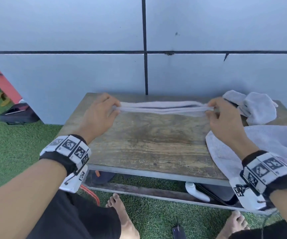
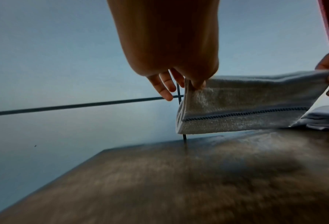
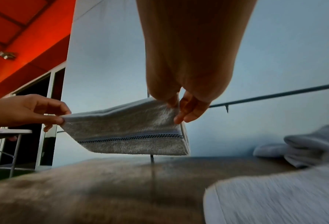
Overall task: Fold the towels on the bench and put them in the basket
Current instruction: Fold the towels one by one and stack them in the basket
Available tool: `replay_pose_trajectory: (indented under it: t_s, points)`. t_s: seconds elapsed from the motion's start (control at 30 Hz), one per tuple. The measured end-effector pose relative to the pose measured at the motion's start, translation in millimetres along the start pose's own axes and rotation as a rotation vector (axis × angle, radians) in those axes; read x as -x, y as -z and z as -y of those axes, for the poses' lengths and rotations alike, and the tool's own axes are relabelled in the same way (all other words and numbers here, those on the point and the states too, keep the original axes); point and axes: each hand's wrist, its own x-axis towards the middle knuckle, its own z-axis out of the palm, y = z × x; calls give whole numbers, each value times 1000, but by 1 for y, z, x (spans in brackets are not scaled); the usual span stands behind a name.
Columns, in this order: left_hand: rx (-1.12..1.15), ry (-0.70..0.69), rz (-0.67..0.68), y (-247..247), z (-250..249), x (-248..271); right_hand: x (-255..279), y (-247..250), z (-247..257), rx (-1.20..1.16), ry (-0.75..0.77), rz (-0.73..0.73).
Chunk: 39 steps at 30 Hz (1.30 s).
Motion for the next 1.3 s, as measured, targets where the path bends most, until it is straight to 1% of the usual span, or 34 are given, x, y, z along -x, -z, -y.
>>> replay_pose_trajectory:
  t_s: [0.03, 0.07, 0.1, 0.13, 0.17, 0.2, 0.23, 0.27, 0.3, 0.37, 0.4, 0.5, 0.57, 0.73, 0.83, 0.9, 1.03, 1.07, 1.1, 1.17, 1.23, 1.27, 1.3]
  points:
    - [9, 33, 71, -4, 1, 13, 12, -3, -9, 20, -16, 116]
    - [29, 99, 204, -11, 3, 27, 24, -6, -17, 52, -51, 292]
    - [28, 189, 396, -18, 4, 40, 36, -9, -22, 107, -100, 504]
    - [-5, 265, 582, -25, 5, 53, 45, -13, -26, 160, -146, 679]
    - [-49, 318, 696, -33, 5, 64, 51, -17, -28, 205, -184, 749]
    - [-59, 369, 710, -40, 6, 75, 56, -21, -29, 217, -223, 731]
    - [-45, 426, 656, -45, 4, 81, 60, -24, -27, 209, -265, 666]
    - [-22, 481, 575, -49, 3, 84, 61, -27, -25, 216, -290, 593]
    - [-9, 536, 517, -53, 0, 85, 61, -30, -23, 255, -306, 555]
    - [-12, 639, 465, -57, -6, 81, 61, -34, -20, 320, -319, 533]
    - [-28, 667, 455, -59, -8, 78, 61, -37, -21, 339, -327, 533]
    - [-87, 720, 468, -57, -17, 73, 63, -38, -19, 327, -362, 516]
    - [-87, 733, 479, -54, -19, 72, 64, -37, -18, 303, -375, 504]
    - [9, 734, 400, -45, -17, 74, 63, -28, -13, 239, -386, 427]
    - [45, 744, 369, -40, -13, 75, 61, -23, -10, 186, -394, 437]
    - [41, 759, 397, -40, -12, 77, 62, -22, -9, 214, -384, 467]
    - [15, 804, 450, -45, -10, 80, 64, -24, -9, 303, -451, 622]
    - [-3, 805, 447, -46, -12, 79, 64, -25, -8, 327, -467, 641]
    - [-34, 793, 427, -47, -15, 76, 65, -26, -6, 343, -467, 623]
    - [-75, 732, 347, -50, -24, 68, 66, -32, -3, 384, -390, 485]
    - [-16, 603, 282, -58, -37, 57, 65, -45, 7, 384, -262, 360]
    - [11, 520, 273, -64, -44, 50, 64, -53, 14, 364, -202, 346]
    - [25, 436, 277, -72, -50, 43, 61, -64, 21, 342, -143, 366]
